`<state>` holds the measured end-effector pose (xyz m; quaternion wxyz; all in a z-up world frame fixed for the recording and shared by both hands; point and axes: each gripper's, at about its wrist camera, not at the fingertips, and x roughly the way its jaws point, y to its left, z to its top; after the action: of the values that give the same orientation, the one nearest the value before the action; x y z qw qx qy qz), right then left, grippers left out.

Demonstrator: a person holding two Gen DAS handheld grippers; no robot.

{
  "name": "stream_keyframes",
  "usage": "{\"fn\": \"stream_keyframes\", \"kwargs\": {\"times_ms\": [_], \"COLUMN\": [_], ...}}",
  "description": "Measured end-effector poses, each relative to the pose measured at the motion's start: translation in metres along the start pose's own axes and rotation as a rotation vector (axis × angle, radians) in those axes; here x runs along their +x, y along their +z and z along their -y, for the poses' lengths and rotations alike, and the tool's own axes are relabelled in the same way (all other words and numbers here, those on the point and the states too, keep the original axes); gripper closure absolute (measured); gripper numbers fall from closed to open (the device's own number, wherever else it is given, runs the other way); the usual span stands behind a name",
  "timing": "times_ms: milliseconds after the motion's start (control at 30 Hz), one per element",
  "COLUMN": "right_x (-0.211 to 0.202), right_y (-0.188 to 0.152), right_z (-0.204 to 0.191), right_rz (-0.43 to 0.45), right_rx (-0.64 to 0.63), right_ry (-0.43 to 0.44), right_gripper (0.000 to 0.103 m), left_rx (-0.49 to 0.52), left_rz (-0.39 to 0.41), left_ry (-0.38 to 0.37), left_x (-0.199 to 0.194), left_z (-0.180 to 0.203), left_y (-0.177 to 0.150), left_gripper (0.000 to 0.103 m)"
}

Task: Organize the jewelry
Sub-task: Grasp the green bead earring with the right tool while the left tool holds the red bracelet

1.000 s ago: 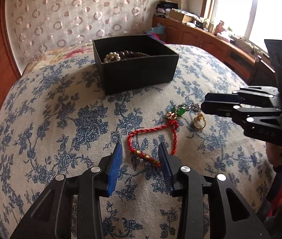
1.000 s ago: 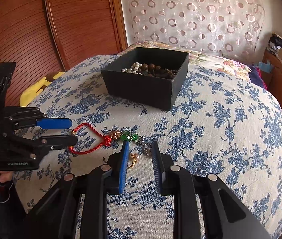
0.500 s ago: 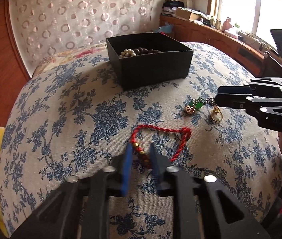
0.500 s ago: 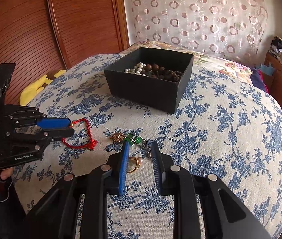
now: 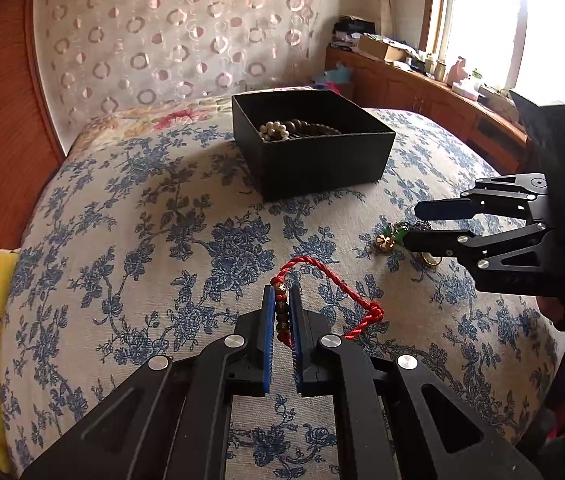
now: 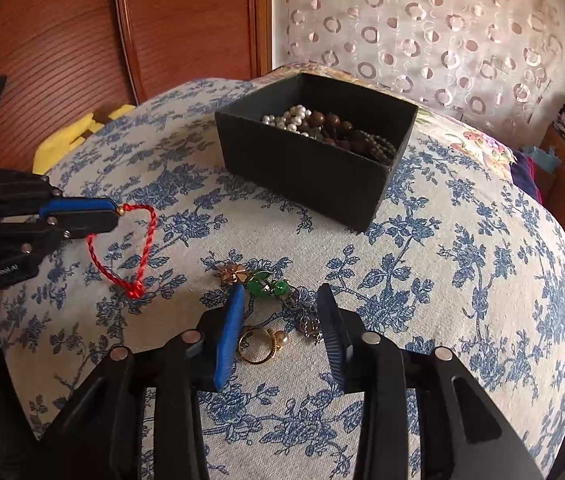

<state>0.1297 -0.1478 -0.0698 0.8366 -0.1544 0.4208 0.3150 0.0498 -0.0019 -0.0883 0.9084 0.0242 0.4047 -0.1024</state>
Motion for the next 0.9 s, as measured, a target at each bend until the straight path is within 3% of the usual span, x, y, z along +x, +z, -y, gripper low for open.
{"fn": "stream_keyframes", "kwargs": {"times_ms": [233, 300, 333, 567, 900], "right_x": [0.011, 0.012, 0.012, 0.004, -0.036], "right_y": [0.010, 0.011, 0.011, 0.006, 0.023], "right_z": [-0.004, -0.005, -0.005, 0.003, 0.016], "right_rz": [-0.012, -0.011, -0.011, 0.011, 0.131], "right_rx": [-0.042, -0.048, -0.047, -0.020, 0.012], "right_ry": [-0.008, 0.017, 0.019, 0.019, 0.022], "right_gripper": [0.063, 0.080, 0.083, 0.084, 0.084], "left_rx": [-0.004, -0.005, -0.007, -0.023, -0.014], "left_rz": [-0.003, -0.002, 0.000, 0.009, 0.069], "left_ry": [-0.011, -0.012, -0.013, -0.023, -0.015], "left_x": [0.002, 0.001, 0.001, -0.001, -0.014], "left_z": [0.002, 0.002, 0.001, -0.002, 0.000], "left_y": [-0.002, -0.002, -0.002, -0.002, 0.015], "left_gripper": [0.097, 0.097, 0.097, 0.097, 0.097]}}
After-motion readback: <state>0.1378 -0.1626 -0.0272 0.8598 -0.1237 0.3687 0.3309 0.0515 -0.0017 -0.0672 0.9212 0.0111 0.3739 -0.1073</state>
